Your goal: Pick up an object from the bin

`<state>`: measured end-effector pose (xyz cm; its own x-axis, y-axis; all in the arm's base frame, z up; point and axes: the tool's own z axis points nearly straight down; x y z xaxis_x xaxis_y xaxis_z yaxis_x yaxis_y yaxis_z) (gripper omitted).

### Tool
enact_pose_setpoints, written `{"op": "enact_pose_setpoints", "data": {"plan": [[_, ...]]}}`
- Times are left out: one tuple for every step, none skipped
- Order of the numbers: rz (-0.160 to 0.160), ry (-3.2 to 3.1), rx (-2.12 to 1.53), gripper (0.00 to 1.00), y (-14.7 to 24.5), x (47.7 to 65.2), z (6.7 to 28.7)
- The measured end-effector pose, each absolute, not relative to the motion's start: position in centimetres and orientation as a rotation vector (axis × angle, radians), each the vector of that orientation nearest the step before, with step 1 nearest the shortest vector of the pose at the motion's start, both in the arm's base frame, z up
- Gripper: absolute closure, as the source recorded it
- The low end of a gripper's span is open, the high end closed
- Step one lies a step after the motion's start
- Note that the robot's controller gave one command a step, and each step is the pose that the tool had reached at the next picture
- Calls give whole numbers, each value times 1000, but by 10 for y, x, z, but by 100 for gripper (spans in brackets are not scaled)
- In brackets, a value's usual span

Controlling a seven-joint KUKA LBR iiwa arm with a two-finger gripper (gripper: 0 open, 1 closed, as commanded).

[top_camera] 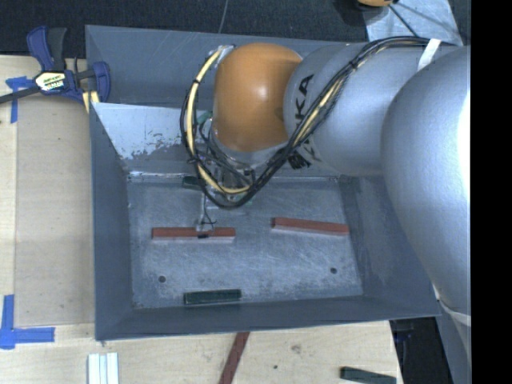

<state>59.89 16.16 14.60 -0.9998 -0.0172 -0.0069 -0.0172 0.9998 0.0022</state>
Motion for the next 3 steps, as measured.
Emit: {"op": "enact_pose_setpoints", "data": {"plan": [[0,3145,-11,0,155,590,110],[3,3136,-6,0,152,583,140],[3,3134,133,0,151,581,80]]}}
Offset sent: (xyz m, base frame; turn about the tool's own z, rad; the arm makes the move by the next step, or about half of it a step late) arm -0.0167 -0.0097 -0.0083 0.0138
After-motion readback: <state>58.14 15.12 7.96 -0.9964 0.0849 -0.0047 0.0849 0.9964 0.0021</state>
